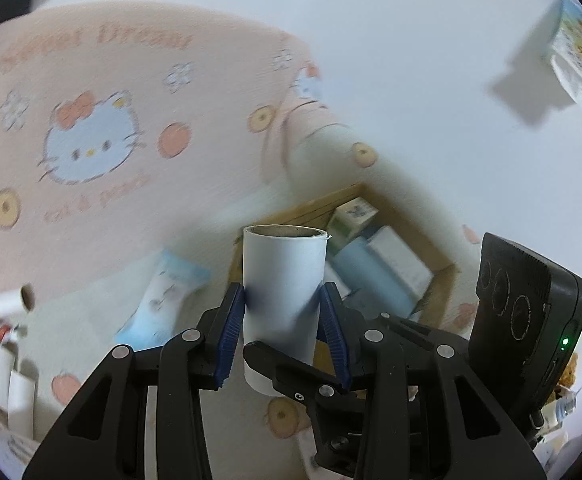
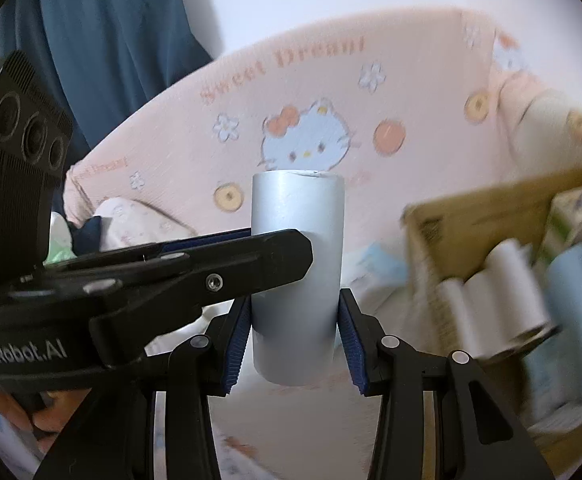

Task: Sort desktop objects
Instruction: 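Lift the white tube with both tools and carry it over the cardboard box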

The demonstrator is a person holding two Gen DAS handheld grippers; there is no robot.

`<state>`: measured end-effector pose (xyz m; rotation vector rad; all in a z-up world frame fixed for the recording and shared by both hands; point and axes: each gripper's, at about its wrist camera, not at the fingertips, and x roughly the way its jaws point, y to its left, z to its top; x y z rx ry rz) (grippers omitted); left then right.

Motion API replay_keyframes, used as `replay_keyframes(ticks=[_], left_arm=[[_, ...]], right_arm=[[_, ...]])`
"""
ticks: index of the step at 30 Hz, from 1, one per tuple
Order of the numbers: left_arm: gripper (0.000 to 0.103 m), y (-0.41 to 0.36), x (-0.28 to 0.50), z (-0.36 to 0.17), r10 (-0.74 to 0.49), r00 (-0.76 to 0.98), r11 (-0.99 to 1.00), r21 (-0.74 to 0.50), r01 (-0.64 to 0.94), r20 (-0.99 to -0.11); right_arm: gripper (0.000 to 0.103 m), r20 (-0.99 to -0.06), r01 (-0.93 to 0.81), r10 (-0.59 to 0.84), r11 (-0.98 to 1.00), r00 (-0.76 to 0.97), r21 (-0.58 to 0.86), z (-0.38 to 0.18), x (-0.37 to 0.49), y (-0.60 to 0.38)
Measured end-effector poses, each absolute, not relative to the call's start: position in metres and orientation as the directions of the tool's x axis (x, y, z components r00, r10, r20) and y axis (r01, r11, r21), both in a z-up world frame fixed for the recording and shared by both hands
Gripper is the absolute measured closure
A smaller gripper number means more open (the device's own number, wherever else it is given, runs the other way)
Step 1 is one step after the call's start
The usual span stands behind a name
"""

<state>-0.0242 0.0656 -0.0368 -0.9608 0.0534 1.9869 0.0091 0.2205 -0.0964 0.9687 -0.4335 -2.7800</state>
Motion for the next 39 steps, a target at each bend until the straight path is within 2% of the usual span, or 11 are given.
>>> replay_keyframes(ticks=[5, 15, 21, 25, 27, 34, 39], left_arm=[[0.060, 0.096, -0.023, -0.025, 0.726, -0.262, -0.567, -0.338, -0.751, -0.635], [0.061, 0.158, -0.034, -0.020, 0.710, -0.211, -0.545, -0.335, -0.769, -0.672], [0.061, 0.197, -0.054, -0.030, 0.630, -0.147, -0.566, -0.320, -0.760, -0.762], [0.061, 0.220, -0.060, -0.036, 0.568, -0.126, -0.571, -0.278, -0.773, -0.814], [0.061, 0.226, -0.066, -0.042, 0.556, -0.098, -0.576, -0.297, -0.762, -0.825], [0.062, 0.242, -0.087, -0.076, 0.505, 0.035, -0.619, -0.390, -0.682, -0.862], [0.063, 0.247, -0.088, -0.091, 0.460, 0.056, -0.628, -0.369, -0.685, -0.886]], right_arm=[[0.063, -0.570, 0.047, -0.200, -0.961, -0.796, 0.272, -0.077, 0.014, 0.246], [0.063, -0.589, 0.011, -0.194, -0.954, -0.785, 0.299, -0.074, -0.001, 0.297], [0.063, -0.654, -0.014, -0.217, -0.944, -0.725, 0.329, -0.085, -0.022, 0.324], [0.063, -0.650, -0.011, -0.248, -0.930, -0.718, 0.368, -0.096, -0.030, 0.340], [0.063, -0.660, -0.024, -0.274, -0.914, -0.700, 0.405, -0.101, -0.034, 0.347], [0.063, -0.737, -0.065, -0.248, -0.927, -0.629, 0.368, -0.122, -0.044, 0.358], [0.063, -0.766, -0.078, -0.280, -0.916, -0.578, 0.394, -0.139, -0.049, 0.368]])
